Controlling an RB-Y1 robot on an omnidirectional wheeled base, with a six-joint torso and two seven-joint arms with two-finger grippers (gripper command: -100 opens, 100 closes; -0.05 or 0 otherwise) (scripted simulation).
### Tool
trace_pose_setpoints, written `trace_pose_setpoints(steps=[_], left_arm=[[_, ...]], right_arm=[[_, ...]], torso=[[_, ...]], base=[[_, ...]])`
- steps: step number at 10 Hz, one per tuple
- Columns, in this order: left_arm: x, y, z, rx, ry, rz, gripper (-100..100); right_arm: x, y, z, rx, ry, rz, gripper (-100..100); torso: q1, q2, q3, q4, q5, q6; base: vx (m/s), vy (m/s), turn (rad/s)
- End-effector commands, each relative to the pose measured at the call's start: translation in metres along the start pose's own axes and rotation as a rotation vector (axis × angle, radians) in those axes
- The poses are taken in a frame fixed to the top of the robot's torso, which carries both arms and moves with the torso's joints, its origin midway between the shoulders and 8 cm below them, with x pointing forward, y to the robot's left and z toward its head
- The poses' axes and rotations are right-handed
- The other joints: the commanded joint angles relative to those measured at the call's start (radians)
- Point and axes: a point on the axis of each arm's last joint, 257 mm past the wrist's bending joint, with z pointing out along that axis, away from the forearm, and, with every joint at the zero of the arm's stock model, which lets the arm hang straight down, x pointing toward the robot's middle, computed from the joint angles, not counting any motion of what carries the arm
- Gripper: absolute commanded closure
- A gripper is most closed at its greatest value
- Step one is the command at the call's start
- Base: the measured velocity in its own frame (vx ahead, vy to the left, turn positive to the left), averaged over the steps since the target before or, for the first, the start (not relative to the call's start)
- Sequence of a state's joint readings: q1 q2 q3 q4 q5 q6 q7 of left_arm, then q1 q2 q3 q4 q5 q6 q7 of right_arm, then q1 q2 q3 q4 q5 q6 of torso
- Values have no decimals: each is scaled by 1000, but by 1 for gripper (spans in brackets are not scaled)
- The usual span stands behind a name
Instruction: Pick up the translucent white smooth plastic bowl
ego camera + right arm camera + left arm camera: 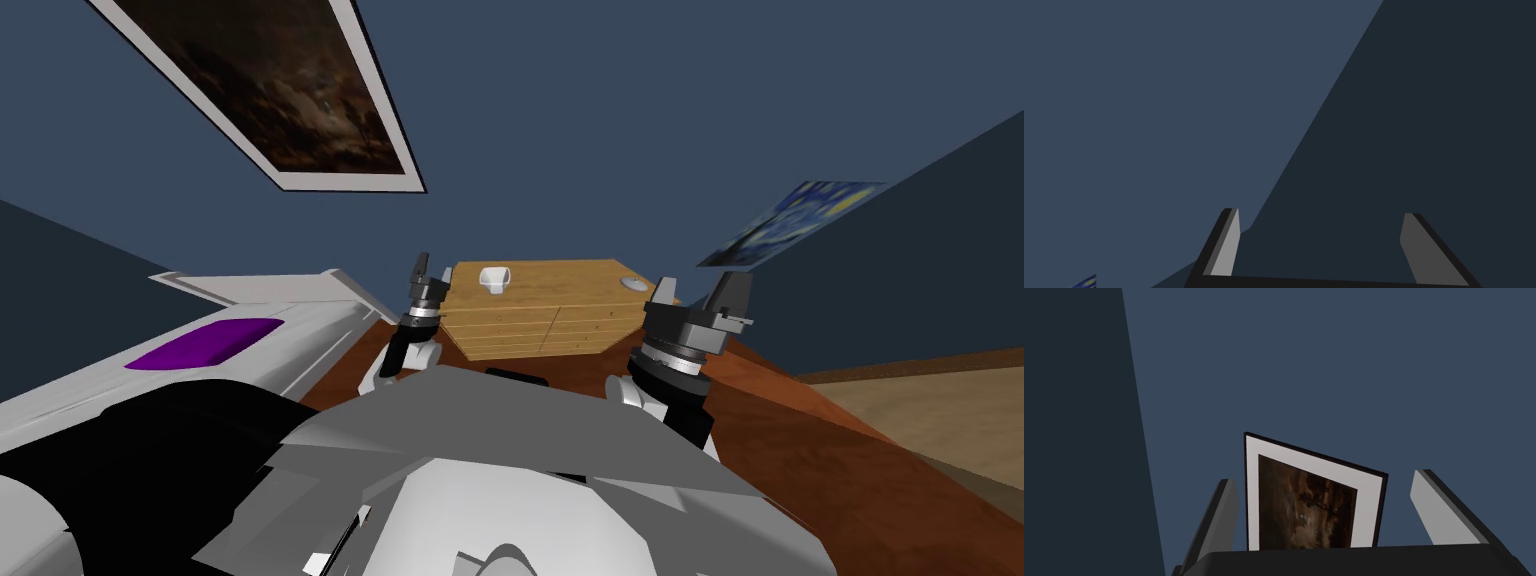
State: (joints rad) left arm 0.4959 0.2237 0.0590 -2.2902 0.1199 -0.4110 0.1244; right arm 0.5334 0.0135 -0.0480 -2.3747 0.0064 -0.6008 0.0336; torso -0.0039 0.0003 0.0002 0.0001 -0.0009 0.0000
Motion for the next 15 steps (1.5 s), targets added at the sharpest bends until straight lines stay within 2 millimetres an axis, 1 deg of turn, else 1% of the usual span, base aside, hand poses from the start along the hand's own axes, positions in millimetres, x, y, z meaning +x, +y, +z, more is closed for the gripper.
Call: trace_pose_setpoints(steps=[1, 4, 5, 6, 7, 8, 9, 10, 11, 12, 13, 14, 15], left_arm=[[-3, 6, 5, -32, 11, -24, -100], [-5, 21, 8, -97, 15, -45, -100], [-6, 24, 12, -115, 25, -68, -100], [-7, 31, 11, -141, 22, -67, -100], [-8, 34, 15, -159, 31, -90, -100], [-9, 40, 14, -183, 27, -89, -100], [-10, 43, 18, -202, 36, -111, -100], [-11, 51, 16, -235, 31, -110, -100], [-13, 54, 20, -254, 39, -130, -100], [-13, 61, 19, -282, 35, -129, -100], [-13, 62, 18, -286, 35, -129, -100], [-16, 67, 21, -314, 41, -147, -100], [-16, 74, 19, -339, 37, -146, -100]], right_arm=[[0, 0, 0, 0, 0, 0, 0], [0, 0, 0, 0, 0, 0, 0], [0, 0, 0, 0, 0, 0, 0], [0, 0, 0, 0, 0, 0, 0], [0, 0, 0, 0, 0, 0, 0], [0, 0, 0, 0, 0, 0, 0], [0, 0, 0, 0, 0, 0, 0], [0, 0, 0, 0, 0, 0, 0], [0, 0, 0, 0, 0, 0, 0], [0, 0, 0, 0, 0, 0, 0], [0, 0, 0, 0, 0, 0, 0], [0, 0, 0, 0, 0, 0, 0], [0, 0, 0, 0, 0, 0, 0]], torso=[[0, 0, 0, 0, 0, 0], [1, 0, 0, 0, 0, 0], [1, 0, 0, 0, 0, 0], [0, 0, 0, 0, 0, 0], [1, 0, 0, 0, 0, 0], [0, 0, 0, 0, 0, 0], [0, 0, 0, 0, 0, 0], [0, 0, 0, 0, 0, 0], [0, 0, 0, 0, 0, 0], [0, 0, 0, 0, 0, 0], [0, 0, 0, 0, 0, 0], [2, 0, 0, 0, 0, 0], [1, 0, 0, 0, 0, 0]], base=[[-14, -64, -13], [-6, -46, -8], [-14, -55, -18], [-9, -47, -4], [-3, -57, -17], [-3, -53, -6], [-4, -69, -18], [-8, -54, -9], [-10, -59, -26], [-5, -54, -12], [-3, -25, 2], [-4, -40, -28], [-5, -46, -18]])
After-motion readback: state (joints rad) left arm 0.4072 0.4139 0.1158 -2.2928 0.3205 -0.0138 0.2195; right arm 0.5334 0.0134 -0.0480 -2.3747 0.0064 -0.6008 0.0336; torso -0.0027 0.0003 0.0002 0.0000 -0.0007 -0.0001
